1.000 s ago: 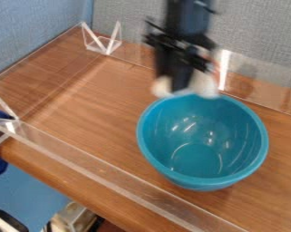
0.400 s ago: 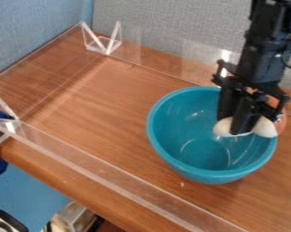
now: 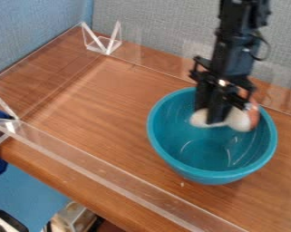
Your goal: Put the mushroom in the blue bowl
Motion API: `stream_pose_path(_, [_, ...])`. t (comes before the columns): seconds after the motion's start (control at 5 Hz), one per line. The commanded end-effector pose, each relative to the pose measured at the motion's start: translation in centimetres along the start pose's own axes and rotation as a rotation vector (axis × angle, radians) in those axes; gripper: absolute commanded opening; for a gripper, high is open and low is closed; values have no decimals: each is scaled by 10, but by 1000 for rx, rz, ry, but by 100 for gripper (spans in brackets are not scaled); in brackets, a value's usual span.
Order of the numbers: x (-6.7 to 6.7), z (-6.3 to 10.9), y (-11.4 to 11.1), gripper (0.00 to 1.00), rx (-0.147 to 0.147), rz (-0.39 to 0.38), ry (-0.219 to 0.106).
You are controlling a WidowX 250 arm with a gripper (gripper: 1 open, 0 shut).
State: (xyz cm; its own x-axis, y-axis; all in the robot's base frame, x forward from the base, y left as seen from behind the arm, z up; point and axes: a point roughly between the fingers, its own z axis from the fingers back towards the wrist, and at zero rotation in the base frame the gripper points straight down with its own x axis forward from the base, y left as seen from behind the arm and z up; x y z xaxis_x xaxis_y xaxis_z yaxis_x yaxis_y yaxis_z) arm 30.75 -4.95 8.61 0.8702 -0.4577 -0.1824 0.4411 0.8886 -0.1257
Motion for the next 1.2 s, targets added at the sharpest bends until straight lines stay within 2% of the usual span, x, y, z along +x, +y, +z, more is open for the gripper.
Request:
stream_pose_path(0.0, [-12,12,30,0,12,30,-31])
stream_pose_path(0.4, [1,12,6,0,35,0,-13])
stream_pose_path(0.6, [2,9,7,100,30,0,-4])
stream_pose_path(0.8, [5,8,9,100,29,4,3])
stream_pose_path(1.0, [1,16,10,100,38,22,-3])
